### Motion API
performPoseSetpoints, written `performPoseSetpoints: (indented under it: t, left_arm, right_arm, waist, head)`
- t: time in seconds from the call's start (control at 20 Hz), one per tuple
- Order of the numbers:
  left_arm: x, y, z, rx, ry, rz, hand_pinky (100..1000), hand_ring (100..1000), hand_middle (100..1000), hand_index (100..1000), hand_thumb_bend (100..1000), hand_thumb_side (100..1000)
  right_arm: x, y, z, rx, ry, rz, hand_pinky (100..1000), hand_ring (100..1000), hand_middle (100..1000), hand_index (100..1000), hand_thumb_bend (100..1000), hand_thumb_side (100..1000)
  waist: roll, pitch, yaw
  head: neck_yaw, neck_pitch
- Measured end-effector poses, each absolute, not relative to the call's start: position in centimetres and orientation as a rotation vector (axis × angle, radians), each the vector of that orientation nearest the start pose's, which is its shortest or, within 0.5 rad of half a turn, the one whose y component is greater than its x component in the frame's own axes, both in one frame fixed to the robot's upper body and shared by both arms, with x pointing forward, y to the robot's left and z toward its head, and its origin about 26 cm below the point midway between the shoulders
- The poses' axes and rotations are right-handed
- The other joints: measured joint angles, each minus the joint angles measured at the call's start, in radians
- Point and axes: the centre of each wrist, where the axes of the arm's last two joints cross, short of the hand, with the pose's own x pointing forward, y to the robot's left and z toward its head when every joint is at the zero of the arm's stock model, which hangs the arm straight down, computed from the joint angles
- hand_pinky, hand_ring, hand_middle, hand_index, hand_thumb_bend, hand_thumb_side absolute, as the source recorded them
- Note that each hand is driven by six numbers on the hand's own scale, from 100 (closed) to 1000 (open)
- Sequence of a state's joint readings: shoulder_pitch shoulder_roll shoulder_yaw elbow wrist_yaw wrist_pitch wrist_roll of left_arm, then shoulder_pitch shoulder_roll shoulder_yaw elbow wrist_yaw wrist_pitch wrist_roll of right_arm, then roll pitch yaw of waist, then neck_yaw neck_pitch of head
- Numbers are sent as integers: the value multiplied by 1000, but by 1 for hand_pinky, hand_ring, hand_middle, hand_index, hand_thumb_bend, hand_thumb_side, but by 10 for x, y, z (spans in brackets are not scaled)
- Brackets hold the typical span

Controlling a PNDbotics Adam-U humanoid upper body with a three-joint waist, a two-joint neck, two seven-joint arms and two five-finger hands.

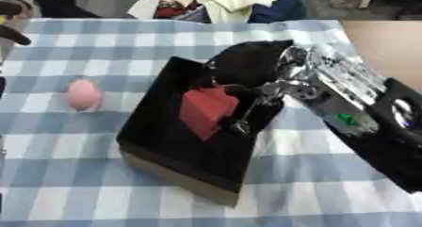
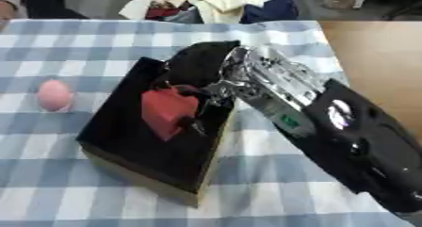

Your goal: Pick up objects on the table and place them in the box.

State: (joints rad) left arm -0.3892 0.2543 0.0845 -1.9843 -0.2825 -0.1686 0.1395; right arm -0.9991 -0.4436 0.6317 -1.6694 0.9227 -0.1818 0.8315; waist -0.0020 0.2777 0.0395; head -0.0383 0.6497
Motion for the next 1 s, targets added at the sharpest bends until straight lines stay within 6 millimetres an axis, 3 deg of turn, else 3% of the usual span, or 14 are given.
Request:
performPoseSetpoints:
  t: [0.2, 0.35, 0.65, 1.0]
  left_arm:
    - [309, 261, 223, 533, -2541, -270, 466, 677, 730, 801, 100, 757]
    - [309, 261, 223, 533, -2542, -270, 466, 677, 730, 801, 100, 757]
    - [309, 261, 223, 531, -2544, -271, 465, 676, 730, 801, 100, 757]
    - [310, 260, 223, 527, -2545, -266, 464, 675, 730, 800, 100, 755]
  right_arm:
    - [347, -86, 275, 1017, 1532, -2683, 874, 893, 741, 743, 100, 640]
    - [346, -83, 279, 1030, 1484, -2669, 888, 910, 770, 767, 123, 709]
    - [347, -73, 284, 1066, 1413, -2655, 907, 938, 810, 800, 211, 795]
    - [353, -66, 278, 1120, 1353, -2652, 923, 964, 848, 840, 381, 866]
  waist:
    - [0, 0, 2]
    - [0, 0, 4]
    - [0, 0, 7]
    - [0, 0, 9]
  head:
    - [-1, 0]
    - [-3, 0]
    - [-6, 0]
    - [-8, 0]
